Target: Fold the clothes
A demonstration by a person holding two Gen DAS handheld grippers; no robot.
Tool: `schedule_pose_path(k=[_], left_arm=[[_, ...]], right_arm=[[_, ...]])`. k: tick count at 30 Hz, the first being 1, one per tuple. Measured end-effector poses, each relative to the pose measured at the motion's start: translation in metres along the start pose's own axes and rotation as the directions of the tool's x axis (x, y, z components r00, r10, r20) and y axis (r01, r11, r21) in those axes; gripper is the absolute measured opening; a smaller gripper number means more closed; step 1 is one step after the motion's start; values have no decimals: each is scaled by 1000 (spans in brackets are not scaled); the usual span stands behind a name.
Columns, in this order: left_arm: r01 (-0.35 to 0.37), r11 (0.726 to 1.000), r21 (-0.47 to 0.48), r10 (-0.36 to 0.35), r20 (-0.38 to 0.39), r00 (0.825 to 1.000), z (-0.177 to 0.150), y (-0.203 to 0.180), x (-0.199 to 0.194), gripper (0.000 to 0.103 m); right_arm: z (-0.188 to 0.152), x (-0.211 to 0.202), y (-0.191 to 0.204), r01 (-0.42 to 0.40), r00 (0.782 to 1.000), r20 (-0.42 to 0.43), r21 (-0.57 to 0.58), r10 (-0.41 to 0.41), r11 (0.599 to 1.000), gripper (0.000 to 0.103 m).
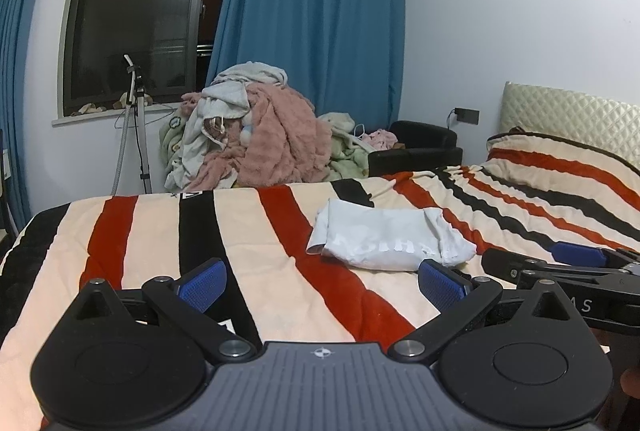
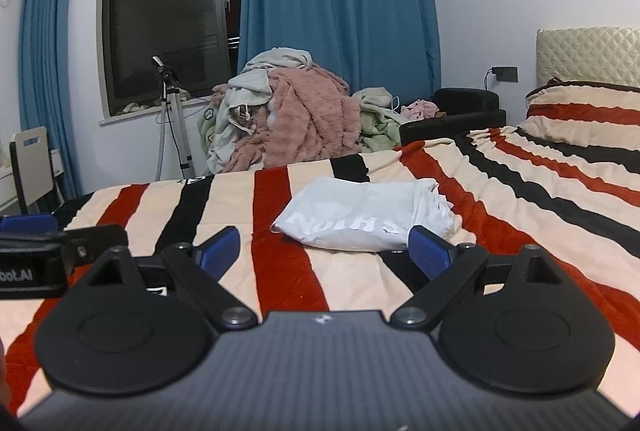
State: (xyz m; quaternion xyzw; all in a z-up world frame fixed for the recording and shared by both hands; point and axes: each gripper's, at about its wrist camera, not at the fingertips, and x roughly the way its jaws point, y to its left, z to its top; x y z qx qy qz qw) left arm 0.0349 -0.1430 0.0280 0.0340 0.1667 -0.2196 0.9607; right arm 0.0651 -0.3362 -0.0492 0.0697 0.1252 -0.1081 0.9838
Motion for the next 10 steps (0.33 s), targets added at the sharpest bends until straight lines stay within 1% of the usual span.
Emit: schedule_pose_path(k=[10], left_arm=[[7,1000,-20,-7,10,1000,0,2,-3,103]], right_arm=[[-1,-1,-1,13,1000,-2,1,-13,1000,92]])
